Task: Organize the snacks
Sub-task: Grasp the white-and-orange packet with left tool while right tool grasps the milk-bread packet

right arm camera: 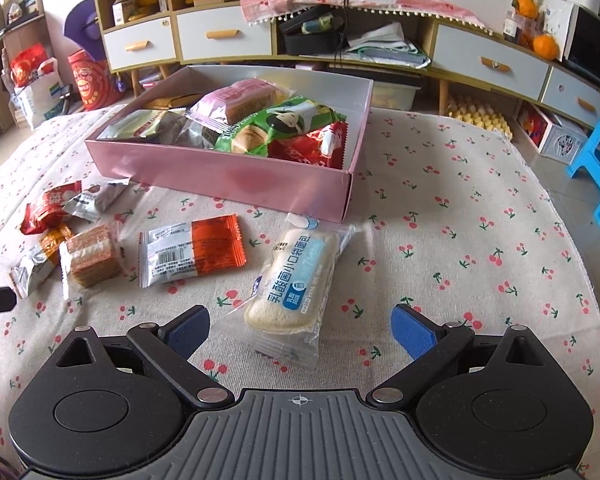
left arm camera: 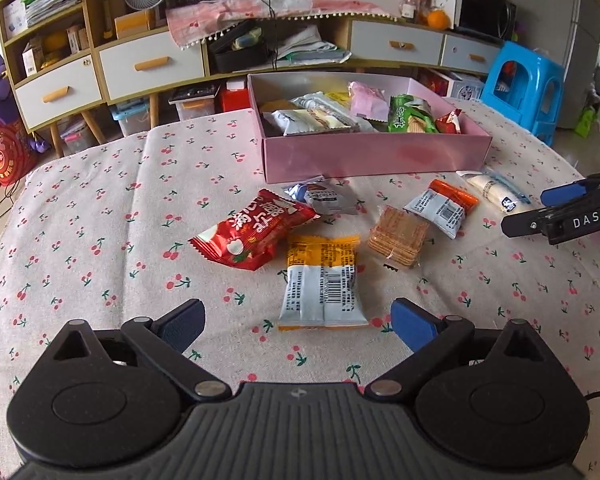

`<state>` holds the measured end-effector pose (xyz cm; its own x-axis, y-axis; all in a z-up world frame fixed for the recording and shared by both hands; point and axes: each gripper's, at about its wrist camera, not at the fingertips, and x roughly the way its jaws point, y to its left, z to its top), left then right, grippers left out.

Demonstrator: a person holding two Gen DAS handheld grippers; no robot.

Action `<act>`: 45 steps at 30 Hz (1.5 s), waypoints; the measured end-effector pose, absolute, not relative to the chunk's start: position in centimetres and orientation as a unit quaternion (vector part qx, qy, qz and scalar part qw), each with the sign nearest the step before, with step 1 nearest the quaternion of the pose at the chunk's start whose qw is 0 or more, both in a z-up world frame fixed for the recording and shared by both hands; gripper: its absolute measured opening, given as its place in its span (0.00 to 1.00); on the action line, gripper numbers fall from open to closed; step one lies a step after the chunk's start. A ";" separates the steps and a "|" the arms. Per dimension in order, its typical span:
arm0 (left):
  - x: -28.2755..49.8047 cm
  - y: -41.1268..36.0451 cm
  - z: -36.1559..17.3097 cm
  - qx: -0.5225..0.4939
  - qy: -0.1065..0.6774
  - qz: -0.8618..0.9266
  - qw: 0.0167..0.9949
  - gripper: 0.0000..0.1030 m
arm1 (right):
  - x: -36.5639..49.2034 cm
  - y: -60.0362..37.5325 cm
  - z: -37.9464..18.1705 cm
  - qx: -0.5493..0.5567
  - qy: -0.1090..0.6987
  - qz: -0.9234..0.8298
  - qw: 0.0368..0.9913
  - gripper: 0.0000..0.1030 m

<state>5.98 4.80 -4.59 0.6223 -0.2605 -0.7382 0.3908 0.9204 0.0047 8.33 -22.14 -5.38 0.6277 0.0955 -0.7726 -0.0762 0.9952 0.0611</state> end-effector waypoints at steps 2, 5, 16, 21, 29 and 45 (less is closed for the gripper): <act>6.6 4.4 -4.9 0.077 0.408 -0.174 0.893 0.92 | 9.0 -22.2 -5.7 0.022 0.437 0.045 0.898 0.96; 7.4 4.3 -5.4 0.055 0.431 -0.159 0.887 0.86 | 9.9 -22.2 -6.3 0.027 0.445 0.031 0.894 0.96; 7.9 4.6 -4.9 0.057 0.437 -0.147 0.885 0.63 | 11.5 -21.8 -6.7 0.023 0.442 0.007 0.896 0.99; 8.3 5.1 -4.5 0.045 0.446 -0.134 0.884 0.50 | 11.9 -21.6 -6.6 0.023 0.450 0.000 0.893 1.00; 8.3 5.8 -4.3 0.027 0.456 -0.123 0.881 0.45 | 11.5 -20.9 -6.1 0.015 0.448 -0.004 0.894 0.90; 8.3 6.3 -3.2 -0.022 0.484 -0.131 0.865 0.45 | 11.2 -20.5 -4.9 0.026 0.468 0.011 0.883 0.36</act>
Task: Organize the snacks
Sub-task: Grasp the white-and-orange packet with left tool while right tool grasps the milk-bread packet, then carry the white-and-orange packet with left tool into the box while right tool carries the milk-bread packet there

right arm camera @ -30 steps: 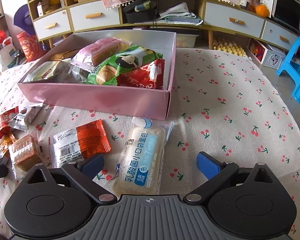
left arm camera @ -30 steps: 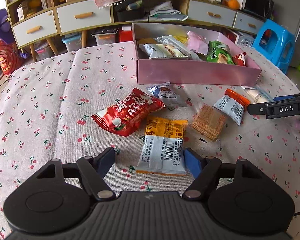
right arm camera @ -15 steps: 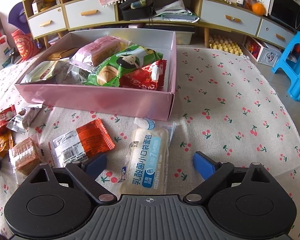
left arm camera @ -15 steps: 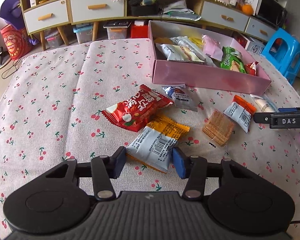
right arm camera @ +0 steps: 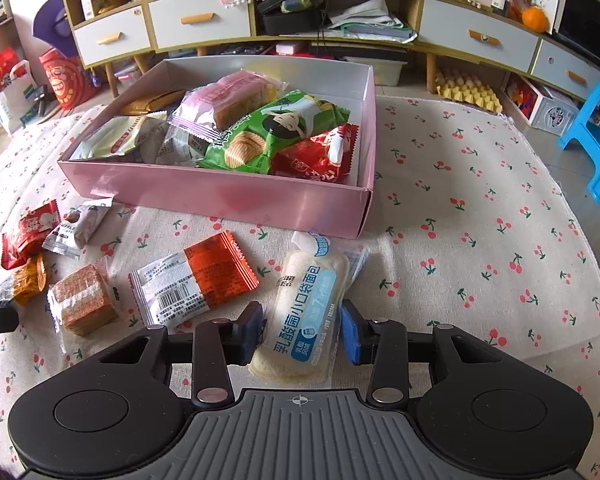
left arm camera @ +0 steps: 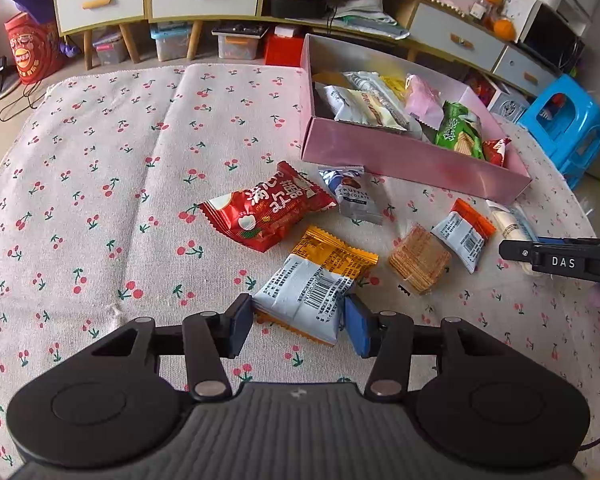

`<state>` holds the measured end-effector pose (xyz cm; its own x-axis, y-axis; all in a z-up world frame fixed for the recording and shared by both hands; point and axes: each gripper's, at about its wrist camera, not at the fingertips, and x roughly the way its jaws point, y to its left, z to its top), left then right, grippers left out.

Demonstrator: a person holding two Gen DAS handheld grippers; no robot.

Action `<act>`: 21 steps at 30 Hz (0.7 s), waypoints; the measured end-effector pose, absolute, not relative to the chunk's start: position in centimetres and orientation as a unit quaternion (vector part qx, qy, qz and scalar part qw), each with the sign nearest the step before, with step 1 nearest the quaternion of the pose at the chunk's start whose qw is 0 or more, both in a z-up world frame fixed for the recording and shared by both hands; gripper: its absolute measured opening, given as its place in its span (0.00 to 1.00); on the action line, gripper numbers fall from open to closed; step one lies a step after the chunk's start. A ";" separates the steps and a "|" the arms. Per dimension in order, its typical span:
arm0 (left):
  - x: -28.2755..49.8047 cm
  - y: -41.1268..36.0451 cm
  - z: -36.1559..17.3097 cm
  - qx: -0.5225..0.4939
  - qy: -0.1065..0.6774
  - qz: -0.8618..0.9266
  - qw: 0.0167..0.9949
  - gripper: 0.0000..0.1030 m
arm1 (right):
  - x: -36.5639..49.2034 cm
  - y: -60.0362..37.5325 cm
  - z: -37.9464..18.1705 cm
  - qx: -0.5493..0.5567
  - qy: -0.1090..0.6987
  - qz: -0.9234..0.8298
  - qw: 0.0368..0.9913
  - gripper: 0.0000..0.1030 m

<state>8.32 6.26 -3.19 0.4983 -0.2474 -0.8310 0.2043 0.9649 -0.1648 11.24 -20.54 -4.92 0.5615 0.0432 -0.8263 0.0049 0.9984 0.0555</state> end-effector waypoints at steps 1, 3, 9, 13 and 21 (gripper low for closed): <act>8.2 6.2 -3.0 -0.021 0.482 -0.133 0.866 0.45 | 11.3 -20.7 -4.8 0.033 0.472 0.007 0.881 0.35; 8.0 6.0 -2.8 -0.017 0.477 -0.137 0.868 0.45 | 11.3 -21.1 -4.6 0.051 0.480 0.002 0.876 0.34; 8.1 6.0 -2.2 -0.026 0.471 -0.140 0.871 0.44 | 11.1 -22.0 -3.9 0.108 0.495 0.010 0.862 0.33; 8.1 6.3 -1.9 -0.037 0.469 -0.138 0.871 0.44 | 10.8 -22.2 -3.3 0.137 0.498 0.025 0.856 0.32; 8.3 6.3 -1.9 -0.055 0.471 -0.132 0.870 0.44 | 10.2 -22.6 -1.6 0.177 0.489 0.041 0.853 0.31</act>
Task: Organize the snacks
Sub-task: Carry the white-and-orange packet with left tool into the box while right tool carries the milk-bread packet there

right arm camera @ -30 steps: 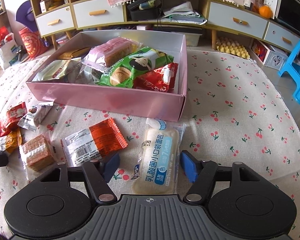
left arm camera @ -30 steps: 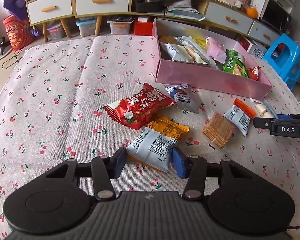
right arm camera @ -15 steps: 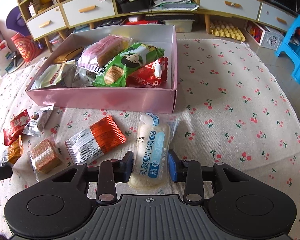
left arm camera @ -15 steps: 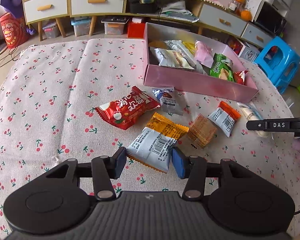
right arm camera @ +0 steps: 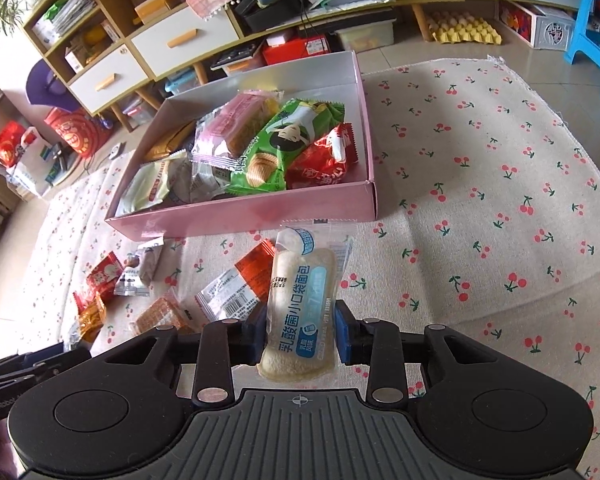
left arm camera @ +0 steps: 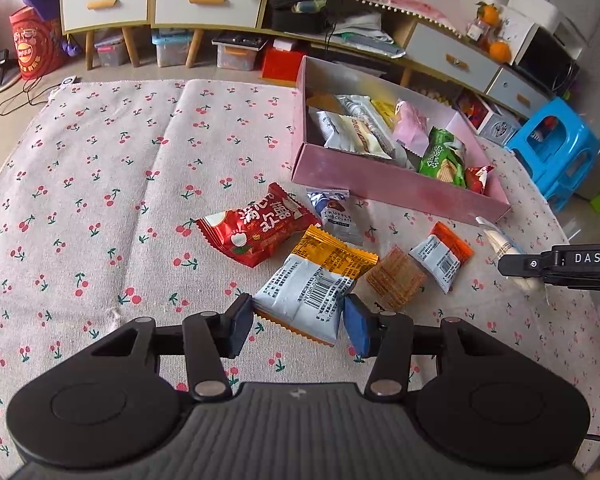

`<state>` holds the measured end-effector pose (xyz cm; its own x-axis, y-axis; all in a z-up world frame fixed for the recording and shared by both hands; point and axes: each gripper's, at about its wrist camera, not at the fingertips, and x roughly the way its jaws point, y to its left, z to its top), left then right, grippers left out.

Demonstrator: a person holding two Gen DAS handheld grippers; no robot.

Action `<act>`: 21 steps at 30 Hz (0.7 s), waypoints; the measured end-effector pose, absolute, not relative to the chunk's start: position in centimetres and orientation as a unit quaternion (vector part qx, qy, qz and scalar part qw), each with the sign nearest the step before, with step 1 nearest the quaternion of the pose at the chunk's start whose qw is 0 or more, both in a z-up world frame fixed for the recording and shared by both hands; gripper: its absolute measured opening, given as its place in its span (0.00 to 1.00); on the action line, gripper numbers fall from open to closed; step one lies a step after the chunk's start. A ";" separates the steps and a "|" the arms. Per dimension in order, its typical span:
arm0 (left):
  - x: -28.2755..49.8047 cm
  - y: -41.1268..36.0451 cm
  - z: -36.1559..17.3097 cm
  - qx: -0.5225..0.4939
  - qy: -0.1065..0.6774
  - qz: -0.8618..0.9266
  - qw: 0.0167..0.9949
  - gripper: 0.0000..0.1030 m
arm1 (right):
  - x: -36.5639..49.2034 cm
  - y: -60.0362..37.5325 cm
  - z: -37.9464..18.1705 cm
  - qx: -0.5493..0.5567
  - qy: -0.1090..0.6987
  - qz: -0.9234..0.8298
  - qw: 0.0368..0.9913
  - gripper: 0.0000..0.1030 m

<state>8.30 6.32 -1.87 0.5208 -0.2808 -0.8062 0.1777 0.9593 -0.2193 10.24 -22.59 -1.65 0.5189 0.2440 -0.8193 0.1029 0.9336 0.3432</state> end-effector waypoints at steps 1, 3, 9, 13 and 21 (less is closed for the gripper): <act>8.3 6.3 -1.8 -0.057 0.472 -0.132 0.870 0.44 | 10.2 -22.7 -1.5 0.183 0.489 0.043 0.852 0.31; 8.3 6.2 -1.7 -0.061 0.472 -0.133 0.869 0.44 | 10.3 -22.9 -1.1 0.198 0.487 0.048 0.850 0.32; 8.4 5.7 -1.3 -0.070 0.468 -0.137 0.870 0.44 | 11.3 -23.2 0.6 0.223 0.466 0.047 0.855 0.31; 8.4 5.3 -1.1 -0.073 0.465 -0.143 0.871 0.44 | 13.7 -24.1 1.2 0.239 0.450 0.026 0.860 0.31; 8.6 5.0 -1.2 -0.084 0.468 -0.148 0.867 0.44 | 20.2 -26.0 0.5 0.259 0.434 -0.001 0.863 0.32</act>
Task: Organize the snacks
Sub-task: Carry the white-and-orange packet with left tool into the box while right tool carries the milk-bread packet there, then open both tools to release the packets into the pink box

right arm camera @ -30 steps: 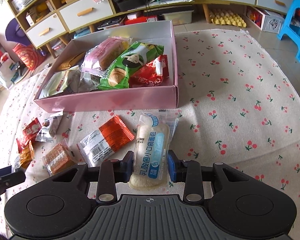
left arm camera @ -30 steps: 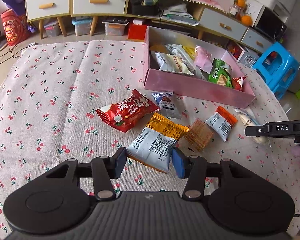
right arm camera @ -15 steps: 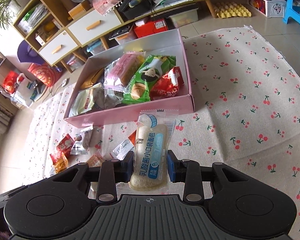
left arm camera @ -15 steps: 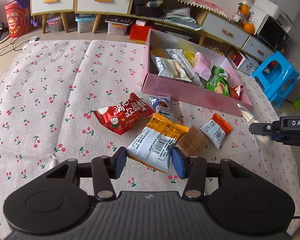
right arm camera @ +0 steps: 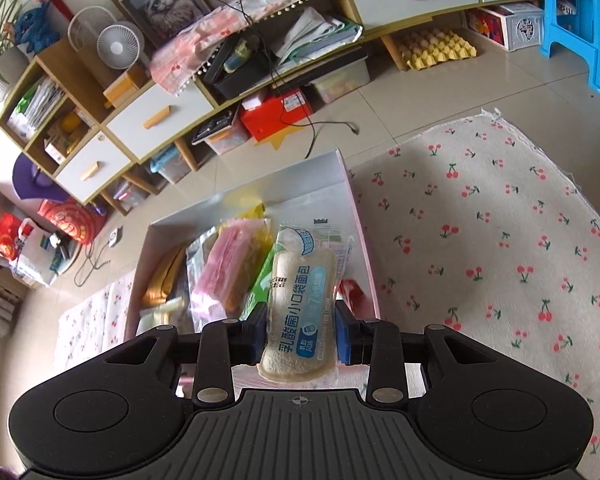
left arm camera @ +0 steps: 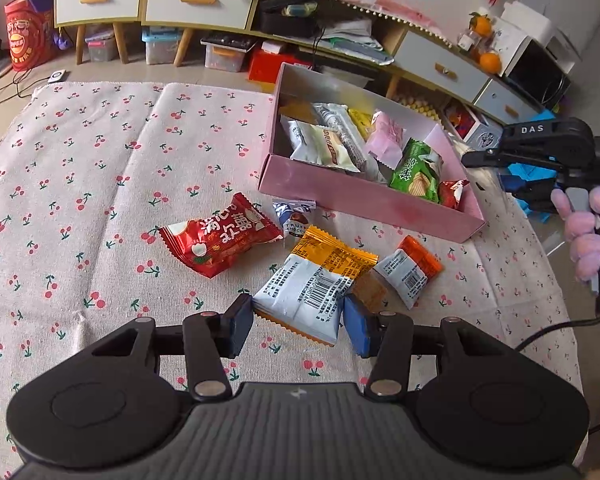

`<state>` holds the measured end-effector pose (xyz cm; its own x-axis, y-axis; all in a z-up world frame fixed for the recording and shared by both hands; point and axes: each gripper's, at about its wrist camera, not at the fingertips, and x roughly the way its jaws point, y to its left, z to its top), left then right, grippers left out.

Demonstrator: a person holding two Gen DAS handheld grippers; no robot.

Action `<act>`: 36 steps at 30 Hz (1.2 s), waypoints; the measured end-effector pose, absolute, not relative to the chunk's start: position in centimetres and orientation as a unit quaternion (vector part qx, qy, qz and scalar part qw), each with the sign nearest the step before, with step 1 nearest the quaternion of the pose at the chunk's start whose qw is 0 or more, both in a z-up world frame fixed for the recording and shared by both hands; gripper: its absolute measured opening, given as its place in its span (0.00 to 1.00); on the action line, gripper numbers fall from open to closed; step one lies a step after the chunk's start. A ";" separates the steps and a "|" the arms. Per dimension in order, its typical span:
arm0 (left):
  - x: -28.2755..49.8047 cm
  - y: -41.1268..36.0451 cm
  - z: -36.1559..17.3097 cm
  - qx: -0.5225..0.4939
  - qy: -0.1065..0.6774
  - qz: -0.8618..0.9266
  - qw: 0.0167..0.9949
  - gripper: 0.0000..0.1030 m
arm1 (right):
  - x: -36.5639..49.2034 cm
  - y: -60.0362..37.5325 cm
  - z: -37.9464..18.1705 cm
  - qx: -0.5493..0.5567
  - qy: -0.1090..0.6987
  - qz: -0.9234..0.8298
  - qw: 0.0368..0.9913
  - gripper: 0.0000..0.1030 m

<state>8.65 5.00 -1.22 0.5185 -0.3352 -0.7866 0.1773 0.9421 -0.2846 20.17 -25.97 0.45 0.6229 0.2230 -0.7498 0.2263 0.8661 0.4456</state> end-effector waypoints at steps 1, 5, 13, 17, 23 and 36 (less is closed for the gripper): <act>8.7 4.9 -1.2 -0.086 0.467 -0.149 0.867 0.44 | 20.8 -26.1 0.4 0.261 0.434 -0.002 0.862 0.32; 8.9 4.5 -1.1 -0.091 0.463 -0.155 0.868 0.44 | 23.1 -26.2 0.1 0.257 0.427 -0.010 0.867 0.32; 9.2 3.6 -1.5 -0.091 0.462 -0.161 0.867 0.44 | 25.0 -26.1 -0.7 0.260 0.408 -0.006 0.875 0.35; 9.3 3.1 -1.5 -0.087 0.455 -0.165 0.871 0.44 | 24.5 -26.3 -1.0 0.271 0.401 0.010 0.875 0.47; 9.2 1.9 -1.6 -0.079 0.445 -0.171 0.875 0.44 | 23.0 -26.3 -0.9 0.243 0.404 0.026 0.882 0.56; 13.4 -0.2 0.3 -0.059 0.388 -0.140 0.909 0.45 | 21.3 -26.4 0.6 0.220 0.386 0.086 0.892 0.70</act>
